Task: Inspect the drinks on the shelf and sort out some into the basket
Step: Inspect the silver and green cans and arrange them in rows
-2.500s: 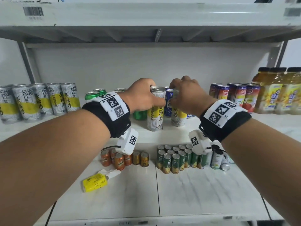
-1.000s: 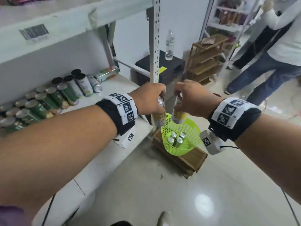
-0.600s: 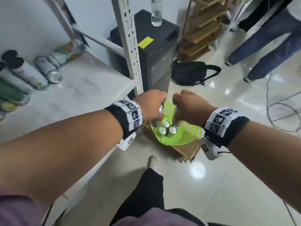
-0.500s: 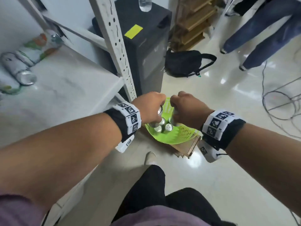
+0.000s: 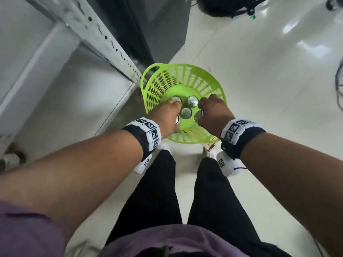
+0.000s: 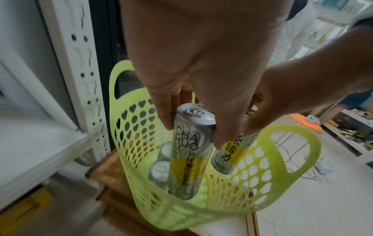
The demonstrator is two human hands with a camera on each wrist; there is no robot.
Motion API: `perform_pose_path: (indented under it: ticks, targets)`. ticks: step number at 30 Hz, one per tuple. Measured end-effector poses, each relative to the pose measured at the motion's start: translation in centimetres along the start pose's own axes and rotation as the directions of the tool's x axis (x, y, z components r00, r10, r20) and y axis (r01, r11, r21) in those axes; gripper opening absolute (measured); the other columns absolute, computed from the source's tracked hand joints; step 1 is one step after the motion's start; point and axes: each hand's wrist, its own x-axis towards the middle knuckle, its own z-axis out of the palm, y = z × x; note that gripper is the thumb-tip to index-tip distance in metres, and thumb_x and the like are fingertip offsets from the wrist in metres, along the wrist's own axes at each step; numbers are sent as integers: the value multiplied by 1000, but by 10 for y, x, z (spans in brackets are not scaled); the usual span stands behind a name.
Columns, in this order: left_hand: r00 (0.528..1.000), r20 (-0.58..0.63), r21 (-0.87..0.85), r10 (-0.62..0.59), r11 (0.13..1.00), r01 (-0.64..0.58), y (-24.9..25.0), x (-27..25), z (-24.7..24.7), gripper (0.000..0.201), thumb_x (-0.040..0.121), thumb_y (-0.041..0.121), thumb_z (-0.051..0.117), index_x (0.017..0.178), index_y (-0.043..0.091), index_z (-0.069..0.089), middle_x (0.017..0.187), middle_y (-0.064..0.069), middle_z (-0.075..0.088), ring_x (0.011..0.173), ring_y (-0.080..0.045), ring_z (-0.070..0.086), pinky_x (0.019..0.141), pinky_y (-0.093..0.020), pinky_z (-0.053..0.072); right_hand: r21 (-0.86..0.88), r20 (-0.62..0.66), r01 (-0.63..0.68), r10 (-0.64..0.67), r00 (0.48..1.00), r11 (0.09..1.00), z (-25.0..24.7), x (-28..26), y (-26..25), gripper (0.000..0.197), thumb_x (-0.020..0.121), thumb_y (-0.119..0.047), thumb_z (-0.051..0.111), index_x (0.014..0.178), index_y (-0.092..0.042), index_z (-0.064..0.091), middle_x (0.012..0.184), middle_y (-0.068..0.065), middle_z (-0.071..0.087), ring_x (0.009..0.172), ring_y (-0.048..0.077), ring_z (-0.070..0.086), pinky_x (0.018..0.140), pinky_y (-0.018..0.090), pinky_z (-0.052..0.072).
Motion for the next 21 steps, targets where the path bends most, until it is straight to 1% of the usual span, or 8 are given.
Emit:
perform_pose_path:
  ticks: [4, 6, 8, 11, 12, 15, 18, 21]
  targets:
    - [997, 21, -38, -73, 997, 74, -12, 19, 42, 47, 82, 20, 85, 120, 9, 59, 126, -17, 61, 118, -37, 59, 93, -41, 49, -44, 54, -4, 7, 999, 999, 29, 42, 12, 44, 88, -16, 67, 132, -11, 59, 127, 20, 50, 113, 44, 57, 94, 46, 54]
    - [993, 17, -55, -121, 991, 122, -16, 27, 57, 48, 83, 17, 85, 122, 9, 59, 129, -16, 60, 121, -37, 58, 93, -42, 49, -84, 75, 0, 6, 997, 996, 41, 60, 16, 49, 86, -15, 69, 133, -10, 57, 129, 22, 49, 113, 46, 57, 94, 46, 53]
    - [986, -3, -66, -166, 984, 166, -19, 37, 71, 47, 84, 14, 83, 124, 8, 59, 132, -18, 59, 124, -39, 57, 97, -45, 49, -125, 85, 13, -3, 996, 992, 51, 78, 18, 50, 85, -17, 72, 132, -9, 57, 130, 23, 49, 112, 47, 58, 92, 46, 52]
    - [973, -9, -86, -232, 969, 230, -23, 45, 86, 52, 83, 17, 85, 127, 9, 58, 135, -19, 56, 127, -41, 57, 101, -47, 50, -162, 94, 10, 6, 996, 987, 65, 98, 19, 51, 87, -22, 73, 133, -9, 56, 133, 24, 48, 113, 47, 58, 96, 45, 53]
    - [962, -17, -110, -273, 957, 270, -28, 44, 101, 53, 83, 17, 85, 128, 9, 58, 136, -18, 56, 126, -41, 58, 101, -48, 51, -191, 131, 36, -11, 991, 981, 79, 104, 19, 51, 88, -22, 71, 134, -9, 55, 134, 25, 49, 116, 46, 57, 97, 43, 52]
    - [960, -15, -110, -279, 955, 276, -23, 49, 107, 45, 87, 15, 80, 126, 10, 58, 135, -19, 57, 123, -42, 61, 98, -48, 52, -246, 134, 44, -11, 991, 968, 84, 107, 21, 45, 92, -23, 64, 133, -7, 54, 133, 26, 52, 118, 45, 56, 97, 41, 49]
    - [954, -61, -128, -293, 950, 283, -22, 46, 105, 27, 94, 14, 69, 119, 9, 61, 130, -19, 60, 119, -43, 63, 93, -48, 52, -251, 86, 72, -51, 995, 965, 86, 99, 17, 47, 90, -25, 68, 130, -4, 56, 128, 27, 54, 114, 45, 59, 94, 43, 50]
    - [957, -92, -136, -276, 955, 263, -17, 32, 83, 24, 91, 21, 71, 111, 10, 65, 122, -18, 63, 113, -42, 64, 83, -42, 48, -223, 54, 121, -111, 992, 967, 67, 78, 9, 47, 93, -30, 67, 129, -1, 56, 125, 28, 57, 113, 46, 59, 89, 43, 48]
